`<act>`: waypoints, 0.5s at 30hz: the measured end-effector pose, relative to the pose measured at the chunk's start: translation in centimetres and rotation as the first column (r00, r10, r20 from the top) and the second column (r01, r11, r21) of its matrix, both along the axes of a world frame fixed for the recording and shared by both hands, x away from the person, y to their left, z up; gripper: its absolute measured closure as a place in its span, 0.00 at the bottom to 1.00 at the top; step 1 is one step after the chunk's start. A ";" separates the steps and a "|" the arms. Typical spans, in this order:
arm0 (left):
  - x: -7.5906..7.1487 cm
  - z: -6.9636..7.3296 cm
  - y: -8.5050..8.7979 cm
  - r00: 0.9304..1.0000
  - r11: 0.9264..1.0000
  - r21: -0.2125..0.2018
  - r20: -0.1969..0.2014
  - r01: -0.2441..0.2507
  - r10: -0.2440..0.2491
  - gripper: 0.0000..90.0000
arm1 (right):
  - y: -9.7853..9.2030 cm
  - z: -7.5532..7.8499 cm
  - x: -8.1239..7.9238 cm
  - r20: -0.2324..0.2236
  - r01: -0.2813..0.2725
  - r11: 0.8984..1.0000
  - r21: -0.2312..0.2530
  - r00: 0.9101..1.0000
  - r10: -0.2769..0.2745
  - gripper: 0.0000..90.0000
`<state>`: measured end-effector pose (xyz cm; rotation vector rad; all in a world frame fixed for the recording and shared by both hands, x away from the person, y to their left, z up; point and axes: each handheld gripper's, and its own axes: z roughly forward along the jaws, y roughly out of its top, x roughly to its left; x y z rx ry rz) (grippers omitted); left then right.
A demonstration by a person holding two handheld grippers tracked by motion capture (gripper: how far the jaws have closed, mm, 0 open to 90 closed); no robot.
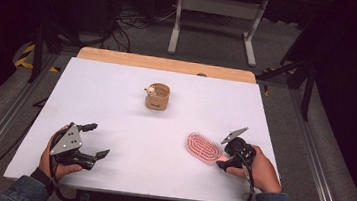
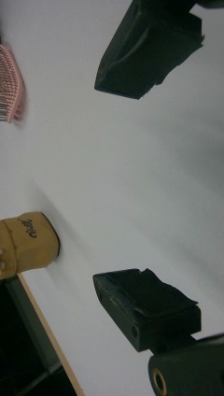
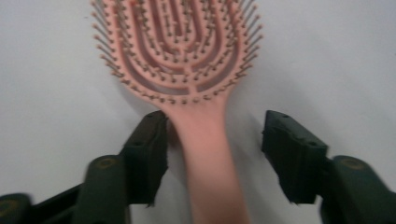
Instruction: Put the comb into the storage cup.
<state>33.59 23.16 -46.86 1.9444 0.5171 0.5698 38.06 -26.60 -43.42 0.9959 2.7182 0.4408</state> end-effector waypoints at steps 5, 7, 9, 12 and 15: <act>0.0 0.0 0.0 1.000 1.000 0.000 0.001 0.003 -0.003 0.10 | 0.0 0.0 -0.2 -0.008 -0.034 0.999 0.035 0.999 0.034 0.67; 0.0 0.0 0.0 1.000 1.000 0.001 0.001 0.004 -0.004 0.10 | -0.1 -0.1 -0.3 -0.005 -0.051 0.998 0.049 0.999 0.051 0.72; 0.0 0.0 0.0 1.000 1.000 -0.001 0.000 0.004 -0.004 0.10 | 0.0 -0.1 -0.4 0.002 -0.066 0.996 0.052 0.998 0.066 0.74; 0.0 0.0 -0.1 1.000 1.000 0.000 0.001 0.005 -0.005 0.10 | -0.1 -0.1 -0.4 0.007 -0.076 0.995 0.059 0.997 0.076 0.76; 0.0 0.1 -0.1 1.000 1.000 0.002 0.002 0.007 -0.007 0.10 | -0.2 -0.2 -0.4 0.017 -0.081 0.993 0.086 0.997 0.080 0.77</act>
